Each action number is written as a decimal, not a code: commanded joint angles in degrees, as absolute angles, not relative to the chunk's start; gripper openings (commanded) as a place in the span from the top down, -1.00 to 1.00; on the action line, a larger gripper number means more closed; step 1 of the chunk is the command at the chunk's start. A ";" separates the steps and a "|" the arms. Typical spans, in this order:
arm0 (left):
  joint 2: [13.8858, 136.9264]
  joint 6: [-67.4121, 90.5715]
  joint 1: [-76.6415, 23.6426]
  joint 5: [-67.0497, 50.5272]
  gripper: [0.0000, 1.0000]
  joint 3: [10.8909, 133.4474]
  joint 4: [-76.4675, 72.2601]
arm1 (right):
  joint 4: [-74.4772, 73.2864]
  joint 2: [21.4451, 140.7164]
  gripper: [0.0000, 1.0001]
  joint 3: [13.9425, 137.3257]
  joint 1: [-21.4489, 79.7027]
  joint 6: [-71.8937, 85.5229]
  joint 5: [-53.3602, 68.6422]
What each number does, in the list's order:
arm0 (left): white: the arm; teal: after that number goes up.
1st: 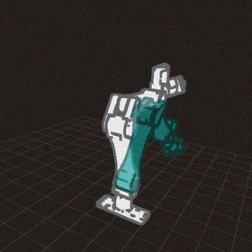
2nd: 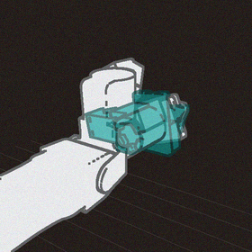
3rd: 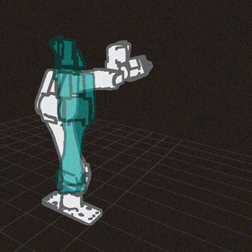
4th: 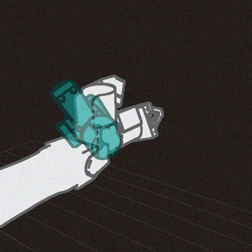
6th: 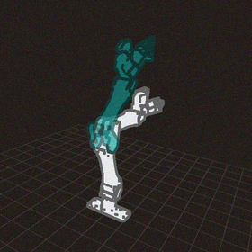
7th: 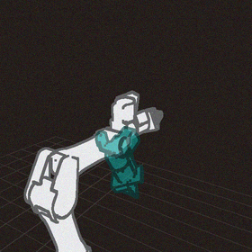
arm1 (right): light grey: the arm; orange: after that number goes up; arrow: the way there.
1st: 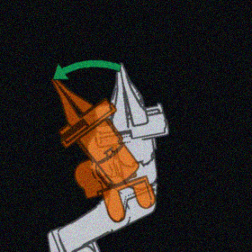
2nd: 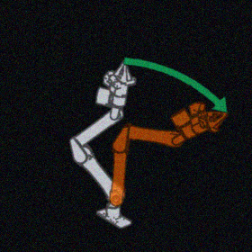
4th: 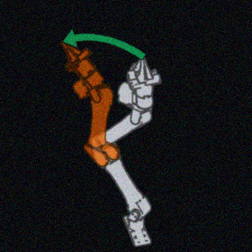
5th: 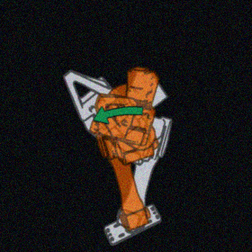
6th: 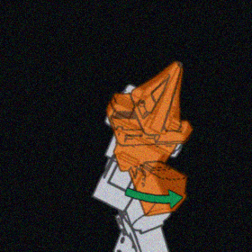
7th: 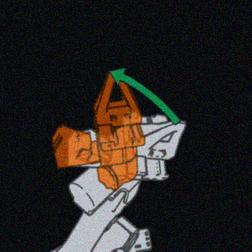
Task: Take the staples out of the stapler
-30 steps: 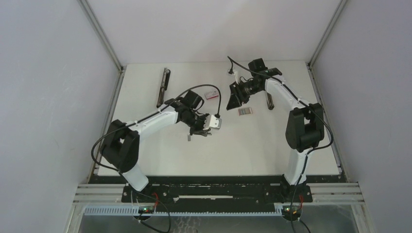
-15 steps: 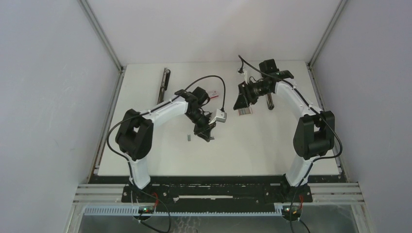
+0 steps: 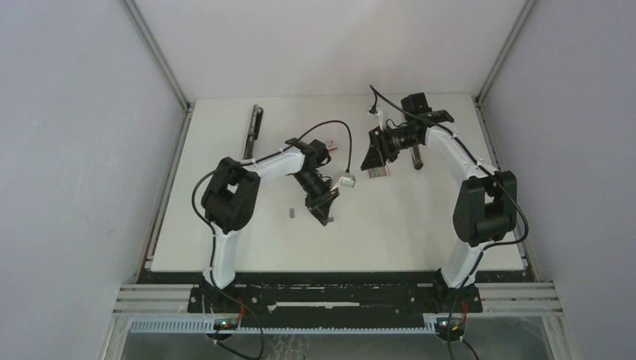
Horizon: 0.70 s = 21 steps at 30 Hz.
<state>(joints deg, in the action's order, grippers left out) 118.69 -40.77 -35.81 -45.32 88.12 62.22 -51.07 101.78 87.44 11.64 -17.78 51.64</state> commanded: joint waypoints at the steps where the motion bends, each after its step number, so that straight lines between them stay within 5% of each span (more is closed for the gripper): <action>1: 121.02 -36.79 -35.44 -48.20 0.67 91.63 63.77 | -49.41 99.57 0.19 87.46 11.17 -17.45 53.69; 21: 130.84 -30.67 -35.42 -56.63 0.61 92.91 66.02 | -50.02 99.06 0.18 87.11 10.90 -18.29 54.28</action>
